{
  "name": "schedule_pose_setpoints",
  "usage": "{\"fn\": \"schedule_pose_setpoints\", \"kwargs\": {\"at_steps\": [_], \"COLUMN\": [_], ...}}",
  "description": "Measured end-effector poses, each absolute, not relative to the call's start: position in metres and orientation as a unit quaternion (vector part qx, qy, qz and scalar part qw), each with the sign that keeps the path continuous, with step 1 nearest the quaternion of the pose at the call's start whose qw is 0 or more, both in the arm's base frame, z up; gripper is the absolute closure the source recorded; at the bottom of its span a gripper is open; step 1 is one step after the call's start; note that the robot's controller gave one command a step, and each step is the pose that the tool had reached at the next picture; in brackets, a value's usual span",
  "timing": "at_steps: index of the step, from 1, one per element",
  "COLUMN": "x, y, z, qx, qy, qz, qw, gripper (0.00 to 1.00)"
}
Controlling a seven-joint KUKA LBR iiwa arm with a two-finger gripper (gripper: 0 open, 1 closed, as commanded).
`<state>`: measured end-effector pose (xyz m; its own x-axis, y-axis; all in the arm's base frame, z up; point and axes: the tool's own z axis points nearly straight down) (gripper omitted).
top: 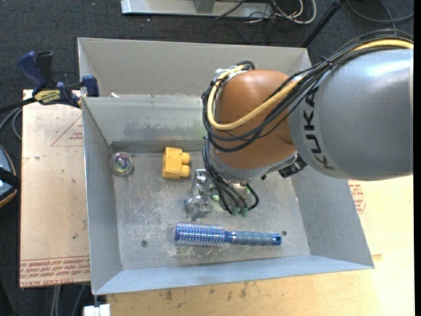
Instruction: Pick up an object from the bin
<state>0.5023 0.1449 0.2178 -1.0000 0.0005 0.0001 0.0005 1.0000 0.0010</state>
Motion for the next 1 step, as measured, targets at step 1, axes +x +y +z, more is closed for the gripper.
{"fn": "schedule_pose_setpoints", "kwargs": {"at_steps": [1], "x": [0.5023], "y": [0.1448], "z": [0.2178], "qx": [0.0], "qy": [-1.0], "qz": [0.0], "qw": [0.0], "gripper": [0.0]}}
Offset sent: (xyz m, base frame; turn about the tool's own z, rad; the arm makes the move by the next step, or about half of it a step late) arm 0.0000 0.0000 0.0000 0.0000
